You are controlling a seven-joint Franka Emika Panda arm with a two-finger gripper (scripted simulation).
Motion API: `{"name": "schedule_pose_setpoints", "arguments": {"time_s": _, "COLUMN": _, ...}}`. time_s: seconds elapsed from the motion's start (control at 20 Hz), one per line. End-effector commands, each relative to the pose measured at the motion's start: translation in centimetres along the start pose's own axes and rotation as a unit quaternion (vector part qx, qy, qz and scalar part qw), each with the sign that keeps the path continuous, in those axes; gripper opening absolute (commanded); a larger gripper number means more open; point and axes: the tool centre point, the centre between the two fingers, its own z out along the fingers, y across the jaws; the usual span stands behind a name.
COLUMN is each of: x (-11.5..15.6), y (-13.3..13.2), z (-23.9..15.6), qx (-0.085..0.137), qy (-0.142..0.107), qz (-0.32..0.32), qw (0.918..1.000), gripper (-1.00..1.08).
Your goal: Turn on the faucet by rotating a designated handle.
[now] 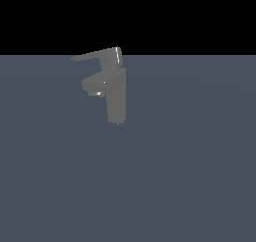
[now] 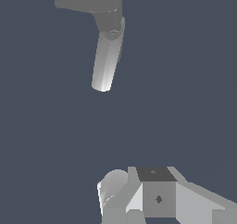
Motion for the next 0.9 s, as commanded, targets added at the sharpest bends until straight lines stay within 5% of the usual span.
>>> {"name": "schedule_pose_setpoints", "arguments": {"time_s": 0.0, "x": 0.0, "y": 0.0, "z": 0.0, "qx": 0.000, "qy": 0.000, "qz": 0.000, "qw": 1.0000, "gripper": -1.00}}
{"name": "schedule_pose_setpoints", "arguments": {"time_s": 0.85, "x": 0.4, "y": 1.4, "z": 0.2, "qx": -0.015, "qy": 0.002, "qz": 0.032, "qw": 0.9994, "gripper": -1.00}}
